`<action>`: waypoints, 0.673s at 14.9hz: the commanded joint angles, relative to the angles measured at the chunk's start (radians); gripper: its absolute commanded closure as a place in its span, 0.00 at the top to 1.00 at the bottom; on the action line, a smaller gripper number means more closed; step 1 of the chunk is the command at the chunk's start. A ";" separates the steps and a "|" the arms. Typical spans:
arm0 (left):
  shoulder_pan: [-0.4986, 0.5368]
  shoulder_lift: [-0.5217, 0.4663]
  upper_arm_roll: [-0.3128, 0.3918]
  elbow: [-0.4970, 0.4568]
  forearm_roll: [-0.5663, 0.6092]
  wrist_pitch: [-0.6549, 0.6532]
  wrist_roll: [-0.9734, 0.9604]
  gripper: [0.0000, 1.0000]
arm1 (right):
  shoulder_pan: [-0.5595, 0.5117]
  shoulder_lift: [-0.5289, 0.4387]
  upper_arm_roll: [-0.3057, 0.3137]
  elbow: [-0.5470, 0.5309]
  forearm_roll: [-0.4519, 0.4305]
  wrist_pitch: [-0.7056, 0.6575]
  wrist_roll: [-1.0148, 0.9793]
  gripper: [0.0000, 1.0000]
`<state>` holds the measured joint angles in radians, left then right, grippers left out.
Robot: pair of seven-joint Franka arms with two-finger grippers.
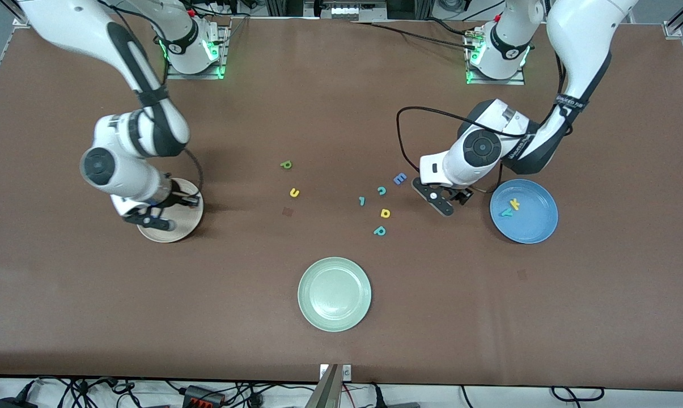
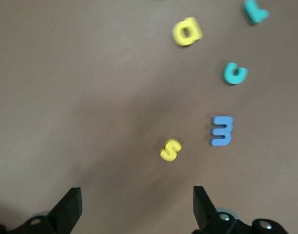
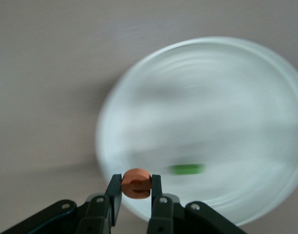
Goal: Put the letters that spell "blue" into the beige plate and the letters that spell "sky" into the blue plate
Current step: 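Carry the o to the beige plate while the left gripper reaches the s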
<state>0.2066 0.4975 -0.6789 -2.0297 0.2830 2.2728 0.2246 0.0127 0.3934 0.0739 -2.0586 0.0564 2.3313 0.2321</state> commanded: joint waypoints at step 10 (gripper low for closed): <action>-0.053 0.122 -0.004 -0.034 0.423 0.120 0.142 0.74 | -0.083 0.073 -0.022 0.023 -0.130 -0.006 -0.120 0.25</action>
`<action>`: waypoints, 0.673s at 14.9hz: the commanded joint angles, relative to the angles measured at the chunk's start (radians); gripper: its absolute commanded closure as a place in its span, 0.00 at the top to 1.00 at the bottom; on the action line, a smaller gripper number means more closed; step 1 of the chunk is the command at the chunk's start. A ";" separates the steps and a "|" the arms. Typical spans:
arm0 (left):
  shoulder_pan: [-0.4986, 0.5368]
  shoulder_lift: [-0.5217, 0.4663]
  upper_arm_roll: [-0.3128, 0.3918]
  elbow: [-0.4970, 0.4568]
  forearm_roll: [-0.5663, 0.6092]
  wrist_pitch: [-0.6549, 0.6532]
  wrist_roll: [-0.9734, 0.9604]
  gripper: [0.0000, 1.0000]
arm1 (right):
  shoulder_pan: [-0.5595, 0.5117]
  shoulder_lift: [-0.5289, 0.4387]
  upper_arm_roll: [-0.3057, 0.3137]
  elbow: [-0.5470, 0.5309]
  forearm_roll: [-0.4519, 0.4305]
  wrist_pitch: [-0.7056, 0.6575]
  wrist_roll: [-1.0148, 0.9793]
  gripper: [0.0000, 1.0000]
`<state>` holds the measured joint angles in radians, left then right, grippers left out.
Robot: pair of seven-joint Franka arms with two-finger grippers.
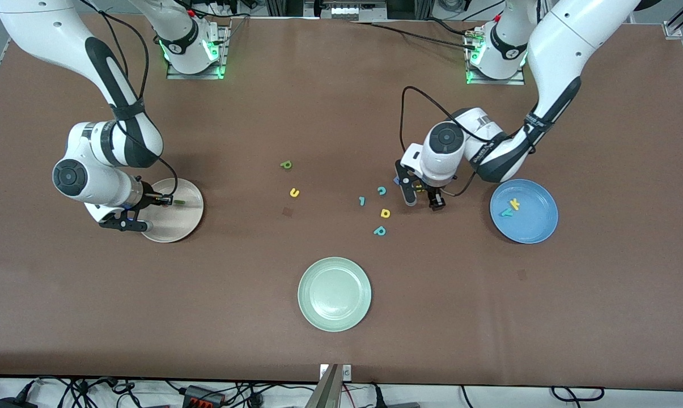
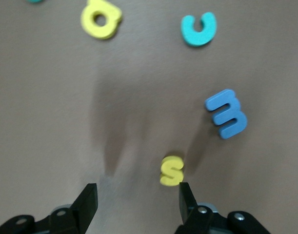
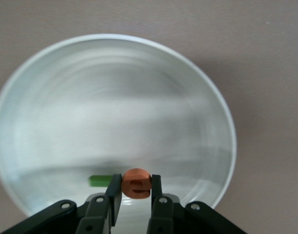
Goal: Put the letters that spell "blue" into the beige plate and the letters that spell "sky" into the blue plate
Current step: 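Grasp the s with the left gripper while the right gripper grasps the g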
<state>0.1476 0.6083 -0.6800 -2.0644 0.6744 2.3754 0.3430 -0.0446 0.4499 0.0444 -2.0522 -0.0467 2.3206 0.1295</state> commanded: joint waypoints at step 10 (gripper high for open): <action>-0.034 0.024 -0.001 -0.002 0.033 0.008 0.024 0.51 | 0.040 -0.039 0.170 0.021 -0.007 -0.030 0.099 1.00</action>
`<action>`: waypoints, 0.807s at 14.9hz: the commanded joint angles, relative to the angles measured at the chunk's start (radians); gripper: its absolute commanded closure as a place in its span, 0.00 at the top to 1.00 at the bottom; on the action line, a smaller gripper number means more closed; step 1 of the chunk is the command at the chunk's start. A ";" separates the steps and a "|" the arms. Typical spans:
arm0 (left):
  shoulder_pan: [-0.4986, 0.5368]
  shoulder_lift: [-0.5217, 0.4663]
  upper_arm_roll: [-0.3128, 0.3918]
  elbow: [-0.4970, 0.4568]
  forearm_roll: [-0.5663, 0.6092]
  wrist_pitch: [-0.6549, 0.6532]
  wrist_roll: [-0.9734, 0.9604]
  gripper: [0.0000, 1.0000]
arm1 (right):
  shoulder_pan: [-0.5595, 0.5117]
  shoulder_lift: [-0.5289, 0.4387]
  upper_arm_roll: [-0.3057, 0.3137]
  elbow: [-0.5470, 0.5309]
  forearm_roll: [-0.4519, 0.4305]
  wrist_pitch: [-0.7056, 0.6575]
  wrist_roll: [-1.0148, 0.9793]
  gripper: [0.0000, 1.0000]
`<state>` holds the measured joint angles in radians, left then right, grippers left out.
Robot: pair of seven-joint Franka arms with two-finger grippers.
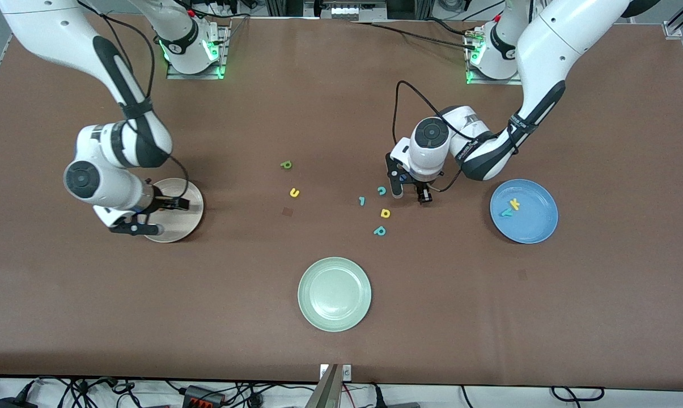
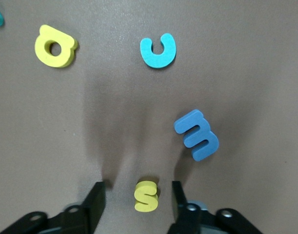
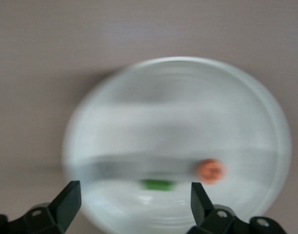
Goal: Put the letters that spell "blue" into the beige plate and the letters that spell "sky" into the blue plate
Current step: 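Grasp the s with the left gripper while the right gripper grasps the g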
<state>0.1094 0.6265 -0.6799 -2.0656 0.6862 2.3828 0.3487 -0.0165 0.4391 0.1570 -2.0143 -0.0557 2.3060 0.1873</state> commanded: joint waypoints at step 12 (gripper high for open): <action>0.032 -0.007 -0.004 -0.011 0.019 -0.061 0.004 0.13 | 0.318 0.029 0.121 -0.020 0.002 0.010 0.458 1.00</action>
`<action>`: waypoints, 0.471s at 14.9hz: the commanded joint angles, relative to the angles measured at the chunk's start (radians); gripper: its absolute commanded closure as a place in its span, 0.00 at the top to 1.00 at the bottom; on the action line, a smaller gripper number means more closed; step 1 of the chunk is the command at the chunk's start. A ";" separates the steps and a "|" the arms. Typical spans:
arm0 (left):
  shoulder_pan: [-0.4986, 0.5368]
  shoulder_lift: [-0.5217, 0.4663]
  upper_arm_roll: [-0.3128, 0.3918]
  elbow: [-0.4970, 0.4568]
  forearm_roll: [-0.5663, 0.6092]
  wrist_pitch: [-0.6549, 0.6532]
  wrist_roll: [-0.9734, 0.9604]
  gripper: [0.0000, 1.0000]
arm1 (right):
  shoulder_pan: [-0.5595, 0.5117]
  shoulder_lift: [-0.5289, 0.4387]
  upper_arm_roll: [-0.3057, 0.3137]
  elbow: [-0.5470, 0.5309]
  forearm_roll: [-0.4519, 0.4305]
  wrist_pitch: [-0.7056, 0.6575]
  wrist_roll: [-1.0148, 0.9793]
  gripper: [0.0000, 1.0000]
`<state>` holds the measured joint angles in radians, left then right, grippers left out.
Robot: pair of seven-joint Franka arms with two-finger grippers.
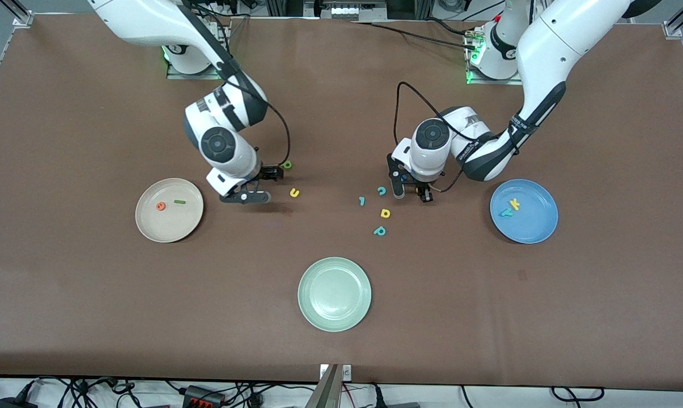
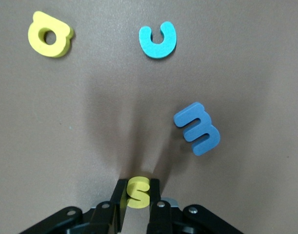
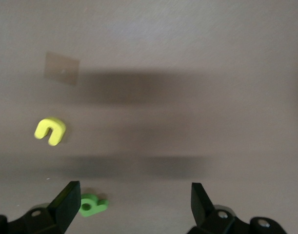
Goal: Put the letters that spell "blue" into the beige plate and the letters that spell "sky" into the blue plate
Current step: 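Grasp the s with the left gripper while the right gripper grasps the g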
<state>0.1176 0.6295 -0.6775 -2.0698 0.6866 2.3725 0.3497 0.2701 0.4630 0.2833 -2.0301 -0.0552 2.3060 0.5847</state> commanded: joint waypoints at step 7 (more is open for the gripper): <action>0.147 -0.159 -0.028 0.025 0.007 -0.295 0.002 0.15 | 0.115 0.048 -0.006 -0.005 0.002 0.058 0.216 0.99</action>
<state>0.1915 0.5146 -0.6833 -2.0421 0.6866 2.1257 0.3467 0.3654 0.5033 0.2834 -2.0306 -0.0552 2.3507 0.7600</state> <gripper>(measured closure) 0.771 0.000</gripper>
